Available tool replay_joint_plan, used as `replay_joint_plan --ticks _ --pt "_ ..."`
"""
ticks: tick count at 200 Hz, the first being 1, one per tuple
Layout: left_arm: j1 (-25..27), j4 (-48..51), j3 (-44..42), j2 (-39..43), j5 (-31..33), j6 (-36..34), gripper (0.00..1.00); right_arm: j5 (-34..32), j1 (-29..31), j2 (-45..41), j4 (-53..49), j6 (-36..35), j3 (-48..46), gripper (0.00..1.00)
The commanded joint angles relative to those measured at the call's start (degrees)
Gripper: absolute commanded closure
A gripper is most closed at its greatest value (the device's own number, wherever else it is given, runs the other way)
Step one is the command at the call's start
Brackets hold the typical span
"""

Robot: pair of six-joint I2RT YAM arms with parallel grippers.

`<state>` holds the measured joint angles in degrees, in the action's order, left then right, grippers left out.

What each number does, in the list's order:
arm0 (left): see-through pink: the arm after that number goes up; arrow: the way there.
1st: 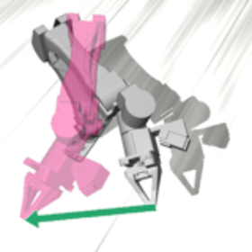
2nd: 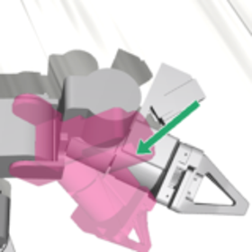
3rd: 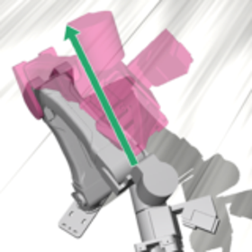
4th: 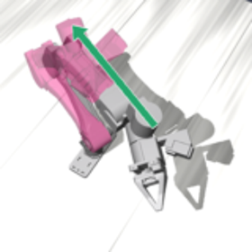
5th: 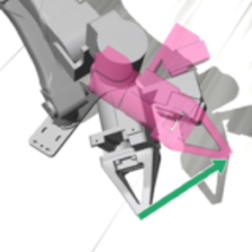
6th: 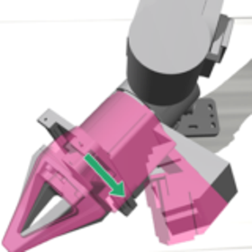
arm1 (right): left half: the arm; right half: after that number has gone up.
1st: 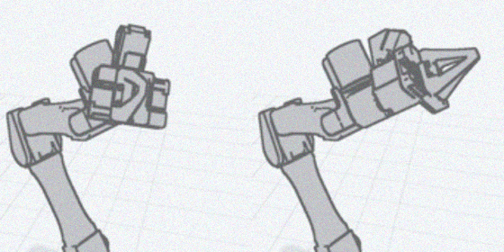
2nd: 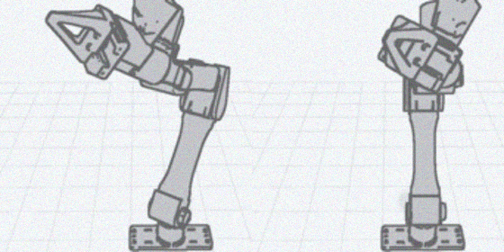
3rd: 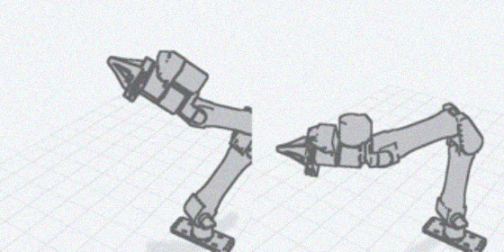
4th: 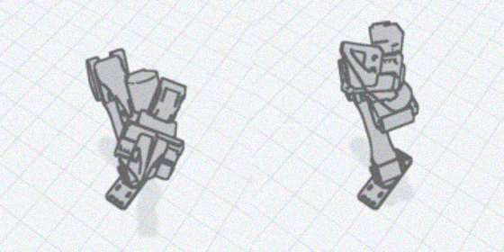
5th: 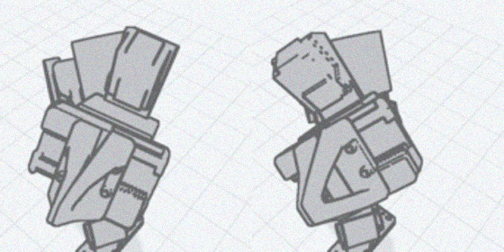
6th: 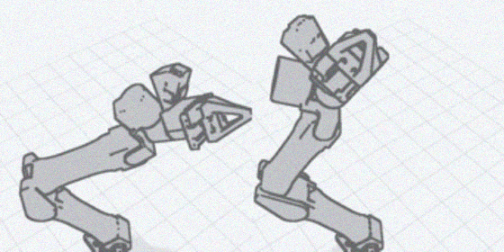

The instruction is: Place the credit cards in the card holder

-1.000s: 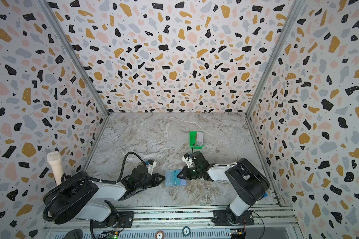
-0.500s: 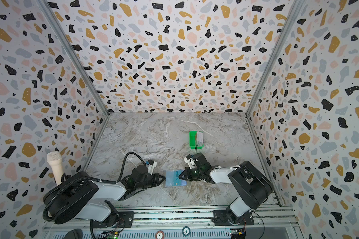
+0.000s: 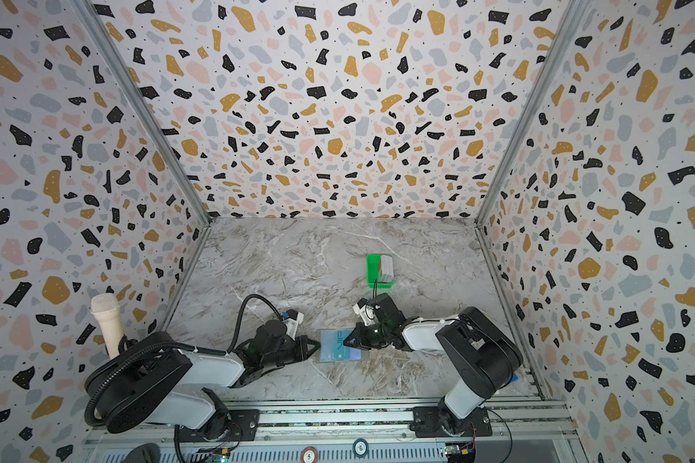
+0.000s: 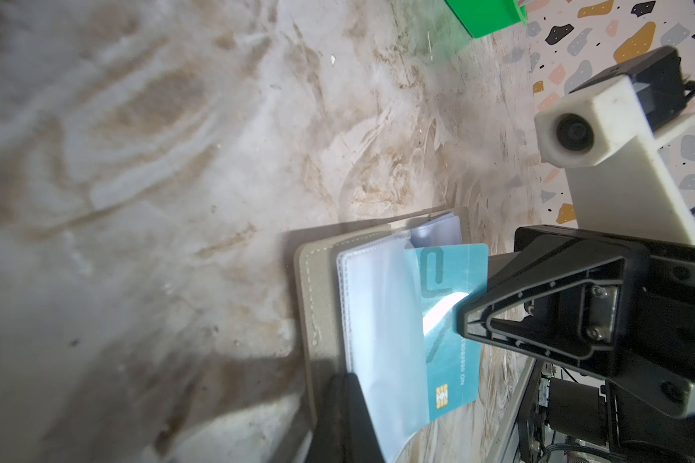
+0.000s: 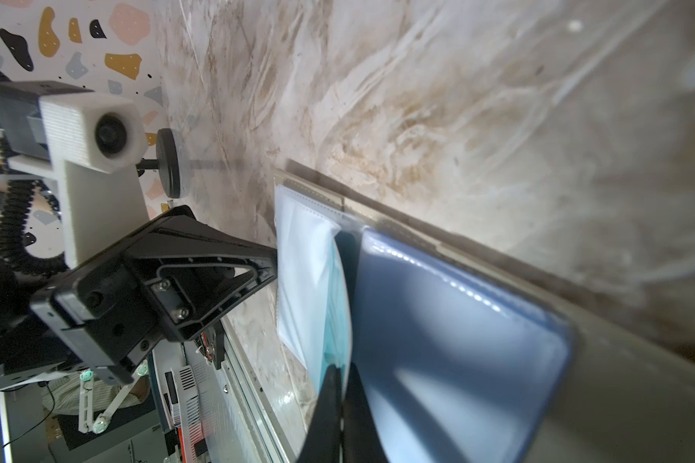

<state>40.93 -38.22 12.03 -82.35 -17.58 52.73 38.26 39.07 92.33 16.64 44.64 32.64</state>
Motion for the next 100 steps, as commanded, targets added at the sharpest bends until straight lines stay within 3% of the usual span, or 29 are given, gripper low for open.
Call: replay_joint_plan --ticks 1,70,80,100 --pt "0.2 2.6 0.6 -1.3 -1.0 -0.6 1.00 -3.2 1.8 2.3 -4.1 -0.9 1.4 1.00" --pt "0.3 2.8 0.6 -1.0 -1.4 -0.9 1.00 -7.2 5.5 6.7 -4.8 -0.1 5.1 1.00" --pt "0.3 3.3 0.8 -0.6 -1.2 -1.3 1.00 -7.8 5.9 5.9 -6.1 -0.6 5.7 0.91" --pt "0.2 3.8 1.1 -0.2 -1.1 -1.6 1.00 -10.8 6.7 2.0 -9.7 -2.4 6.9 0.62"
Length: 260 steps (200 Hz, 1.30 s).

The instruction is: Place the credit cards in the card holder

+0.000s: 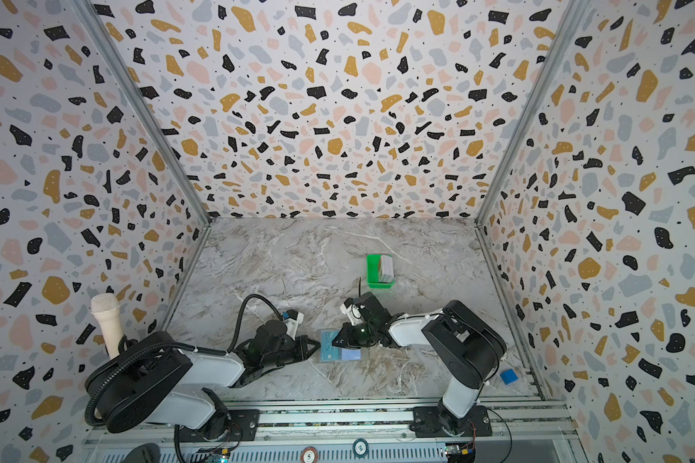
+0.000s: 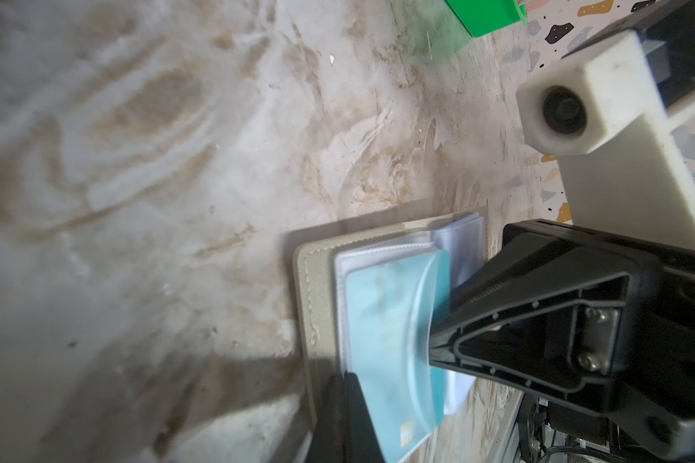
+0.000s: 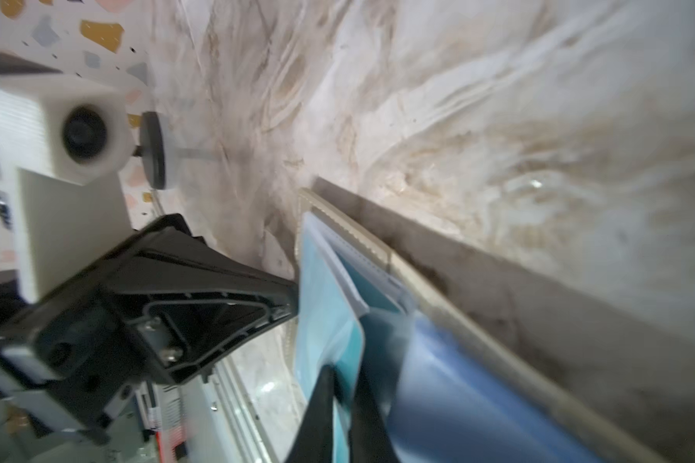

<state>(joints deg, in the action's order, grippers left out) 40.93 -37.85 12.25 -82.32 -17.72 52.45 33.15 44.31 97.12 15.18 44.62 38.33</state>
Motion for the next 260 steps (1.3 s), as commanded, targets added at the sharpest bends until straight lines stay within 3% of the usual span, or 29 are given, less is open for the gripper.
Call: replay_joint_plan --ticks 1,28,59,65,87,109,260 --pt "0.2 3.5 0.8 -0.2 -0.9 -1.3 1.00 -5.8 1.5 -3.0 -8.3 -2.4 1.3 0.61" --pt "0.2 3.4 1.2 -0.5 -1.2 -1.4 1.00 -8.7 2.5 -7.0 -11.9 -3.4 2.6 0.47" --pt "0.2 3.4 1.2 -0.2 -0.9 -1.4 1.00 -15.9 4.6 -9.4 -16.7 -4.9 4.5 0.45" --pt "0.2 3.3 1.2 -0.2 -0.9 -1.4 1.00 -17.4 5.0 -9.2 -17.5 -5.8 5.1 0.49" --pt "0.2 3.5 1.3 -0.2 -0.8 -1.4 1.00 -25.1 6.1 -6.1 -23.2 -9.7 9.0 0.84" --pt "0.2 3.8 1.2 0.2 -0.7 -1.4 1.00 -25.0 6.3 -4.1 -22.8 -10.8 9.8 0.97" --pt "0.1 2.3 0.6 -0.7 -1.2 -0.8 1.00 -24.2 9.1 -1.6 -20.5 -8.7 9.2 1.00"
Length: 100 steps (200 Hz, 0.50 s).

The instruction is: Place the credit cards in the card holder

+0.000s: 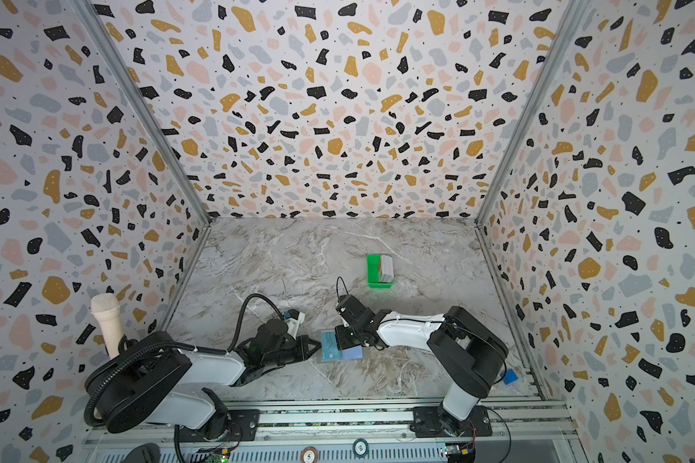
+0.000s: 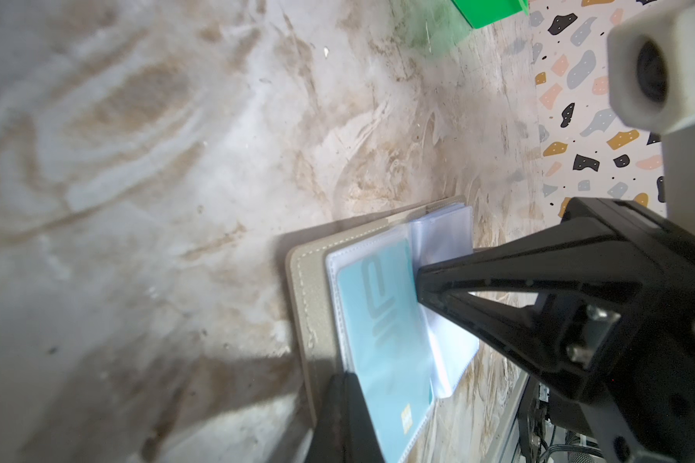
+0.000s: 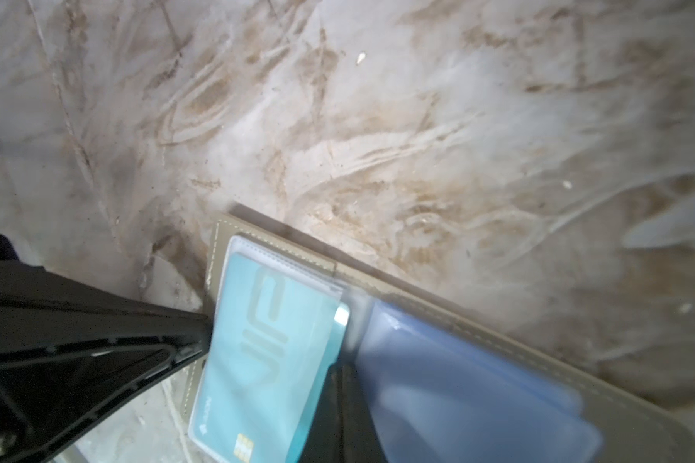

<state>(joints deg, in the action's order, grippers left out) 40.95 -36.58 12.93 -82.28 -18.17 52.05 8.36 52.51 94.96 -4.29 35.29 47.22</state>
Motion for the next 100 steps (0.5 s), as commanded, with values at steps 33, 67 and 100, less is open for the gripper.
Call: replay_joint_plan --ticks 33,67,100 --pt "-2.3 2.9 0.2 5.3 -1.9 -0.4 0.99 -1.3 0.9 -1.7 -2.3 0.5 0.1 1.00" --pt "-2.5 10.5 3.2 13.5 -0.1 -3.0 0.93 -2.8 0.9 -7.1 -4.7 -0.5 0.6 0.92" --pt "1.5 9.8 6.6 8.7 0.2 -3.7 0.92 -6.1 -0.1 -9.4 -9.3 -3.1 1.2 0.65"
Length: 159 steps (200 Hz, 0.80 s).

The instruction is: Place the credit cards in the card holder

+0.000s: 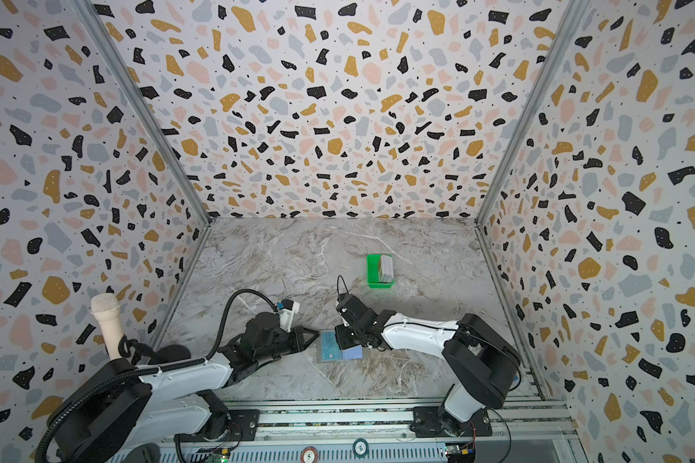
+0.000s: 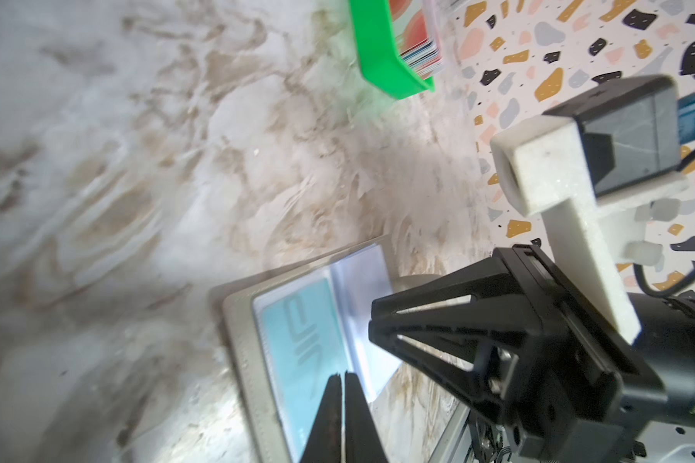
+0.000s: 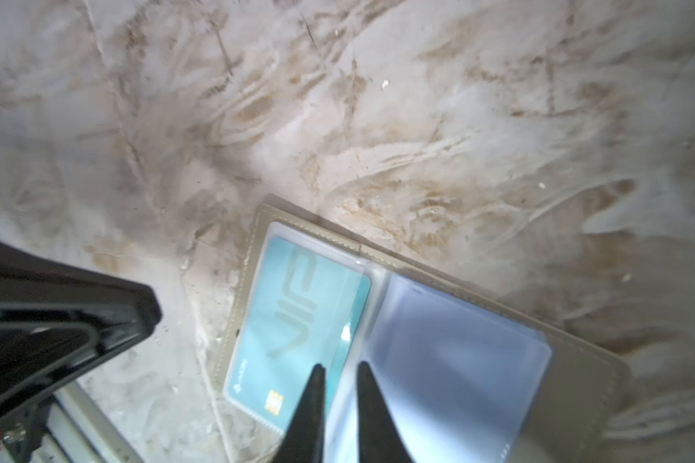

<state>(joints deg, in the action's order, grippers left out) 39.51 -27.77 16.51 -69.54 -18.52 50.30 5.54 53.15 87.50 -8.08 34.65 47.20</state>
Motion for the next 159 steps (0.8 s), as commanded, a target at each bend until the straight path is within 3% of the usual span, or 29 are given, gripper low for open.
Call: replay_joint_plan --ticks 1,44,159 --pt "3.1 0.9 3.2 -4.3 0.6 -1.9 0.92 -3.3 -0.8 -1.9 -5.7 -2.7 1.3 0.64" --pt "5.0 -2.7 4.6 -13.0 0.9 -1.9 0.96 -6.7 -2.1 3.0 -10.7 -7.5 4.3 0.54" --pt "5.0 -2.8 4.2 -16.7 0.3 -2.6 1.00 -10.3 -0.4 8.3 -11.7 -8.4 4.1 0.54"
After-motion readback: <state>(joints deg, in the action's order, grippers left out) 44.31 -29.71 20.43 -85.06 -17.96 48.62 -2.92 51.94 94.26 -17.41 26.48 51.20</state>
